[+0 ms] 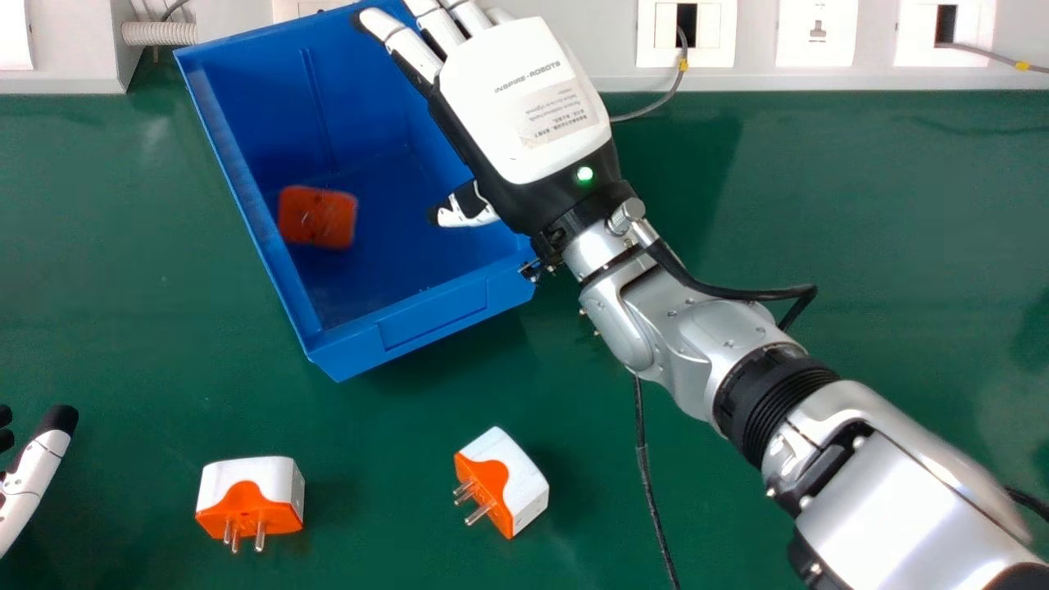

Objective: Pick all objects and put in blue box

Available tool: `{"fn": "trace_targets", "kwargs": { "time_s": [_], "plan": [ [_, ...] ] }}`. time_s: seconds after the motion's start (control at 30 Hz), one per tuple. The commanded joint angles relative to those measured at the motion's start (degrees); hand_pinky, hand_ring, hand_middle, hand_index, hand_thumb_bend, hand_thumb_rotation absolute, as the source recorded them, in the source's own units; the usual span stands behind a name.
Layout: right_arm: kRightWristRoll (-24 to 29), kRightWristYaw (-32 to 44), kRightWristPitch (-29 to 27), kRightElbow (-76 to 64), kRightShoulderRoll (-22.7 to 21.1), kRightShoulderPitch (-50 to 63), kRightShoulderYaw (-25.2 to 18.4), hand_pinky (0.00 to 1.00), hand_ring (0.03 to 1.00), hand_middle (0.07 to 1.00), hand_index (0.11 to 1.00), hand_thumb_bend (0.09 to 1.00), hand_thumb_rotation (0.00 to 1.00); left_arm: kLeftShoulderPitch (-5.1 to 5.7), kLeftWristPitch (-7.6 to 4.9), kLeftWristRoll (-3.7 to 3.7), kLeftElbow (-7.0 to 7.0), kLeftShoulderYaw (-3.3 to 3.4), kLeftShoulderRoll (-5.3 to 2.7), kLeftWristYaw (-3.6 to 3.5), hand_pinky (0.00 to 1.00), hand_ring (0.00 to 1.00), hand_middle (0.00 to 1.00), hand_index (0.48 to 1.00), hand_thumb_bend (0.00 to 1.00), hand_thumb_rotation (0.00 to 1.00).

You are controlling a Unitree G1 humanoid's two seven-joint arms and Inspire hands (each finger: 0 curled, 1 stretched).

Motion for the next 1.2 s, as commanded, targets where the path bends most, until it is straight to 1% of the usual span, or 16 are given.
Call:
{"fn": "trace_targets", "kwargs": {
  "time_s": [0.0,0.1,0.2,0.3,0.4,0.5,0.57,0.6,0.7,0.73,0.83,0.87,1.0,1.07,1.1,1.17],
  "plan": [
    [1.5,-4.5,-0.3,-2.1,0.2,-0.7,-1.3,0.96,1.0,1.0,0.95,0.891,0.1,2.65,3.53,0.78,2.43,-0.67,-1.46,-0.53,0.68,0.73,0.72,0.742,0.84,0.33],
    [3.5,-7.8,-2.7,-6.0,-0.4,1.6,-3.4,0.99,1.0,1.0,0.987,0.885,0.14,2.95,3.22,0.44,2.26,-0.44,-1.66,-0.9,0.68,0.73,0.72,0.739,0.84,0.33],
    [5.6,-11.3,-7.1,-13.2,-2.1,7.0,-5.6,0.98,1.0,1.0,0.997,0.88,0.18,3.42,2.61,0.69,2.15,-0.6,-1.58,-0.92,0.68,0.73,0.72,0.74,0.85,0.33],
    [6.5,-13.3,-10.2,-19.1,-3.2,12.7,-6.8,0.96,1.0,1.0,1.0,0.872,0.24,3.86,2.25,0.55,2.0,-0.5,-1.61,-1.23,0.68,0.73,0.73,0.741,0.85,0.33],
    [6.2,-16.7,-12.4,-24.4,-3.9,20.6,-7.4,0.94,1.0,1.0,1.0,0.851,0.42,4.25,1.89,0.68,1.9,-0.58,-1.53,-1.15,0.69,0.74,0.73,0.741,0.84,0.33],
    [5.8,-18.0,-14.8,-28.1,-4.5,28.3,-7.0,0.89,0.983,1.0,1.0,0.863,0.48,4.52,1.63,0.49,1.82,-0.45,-1.49,-1.32,0.68,0.74,0.73,0.741,0.83,0.33],
    [6.0,-16.0,-17.4,-28.0,-5.2,33.1,-6.0,0.86,0.97,1.0,1.0,0.868,0.49,4.74,1.66,0.7,1.73,-0.57,-1.36,-0.97,0.68,0.73,0.73,0.74,0.84,0.33],
    [6.0,-15.1,-18.9,-27.2,-5.7,34.7,-5.3,0.84,0.958,0.991,1.0,0.88,0.53,4.81,1.71,0.77,1.71,-0.61,-1.31,-0.84,0.68,0.73,0.72,0.74,0.84,0.34],
    [4.8,-13.7,-22.0,-23.7,-6.9,37.6,-3.2,0.82,0.946,0.984,1.0,0.883,0.57,4.97,1.63,0.79,1.63,-0.63,-1.21,-0.79,0.68,0.73,0.72,0.74,0.85,0.35],
    [4.8,-12.7,-22.8,-22.7,-7.1,38.5,-2.8,0.78,0.922,0.97,0.996,0.89,0.59,4.93,1.77,0.55,1.6,-0.48,-1.25,-1.05,0.68,0.73,0.72,0.74,0.85,0.35],
    [5.0,-8.8,-24.4,-20.3,-8.2,40.5,-1.8,0.75,0.904,0.956,0.994,0.888,0.59,4.79,2.04,0.39,1.57,-0.38,-1.32,-1.09,0.68,0.73,0.72,0.739,0.85,0.33],
    [4.9,-7.2,-24.8,-19.8,-8.7,40.8,-1.6,0.75,0.909,0.956,0.996,0.886,0.62,4.81,1.85,0.59,1.56,-0.5,-1.3,-0.9,0.67,0.72,0.72,0.74,0.84,0.33],
    [5.8,2.0,-27.4,-20.6,-11.5,41.8,-0.8,0.77,0.918,0.955,0.996,0.897,0.66,4.69,1.65,0.84,1.6,-0.69,-1.22,-0.81,0.67,0.72,0.72,0.741,0.84,0.33],
    [6.3,6.8,-27.9,-21.7,-12.5,42.1,-0.7,0.76,0.899,0.932,0.975,0.907,0.64,4.54,1.91,0.83,1.64,-0.68,-1.17,-0.89,0.68,0.73,0.72,0.741,0.83,0.32],
    [6.6,10.0,-27.9,-22.2,-13.1,42.0,-0.6,0.76,0.892,0.922,0.971,0.903,0.62,4.49,1.98,1.08,1.67,-0.82,-1.09,-0.61,0.68,0.73,0.72,0.742,0.83,0.32],
    [7.8,16.8,-27.4,-23.5,-14.0,41.8,-0.9,0.75,0.882,0.907,0.966,0.896,0.61,4.28,2.11,0.99,1.72,-0.69,-1.16,-0.67,0.68,0.73,0.72,0.741,0.83,0.33]
  ]
}}
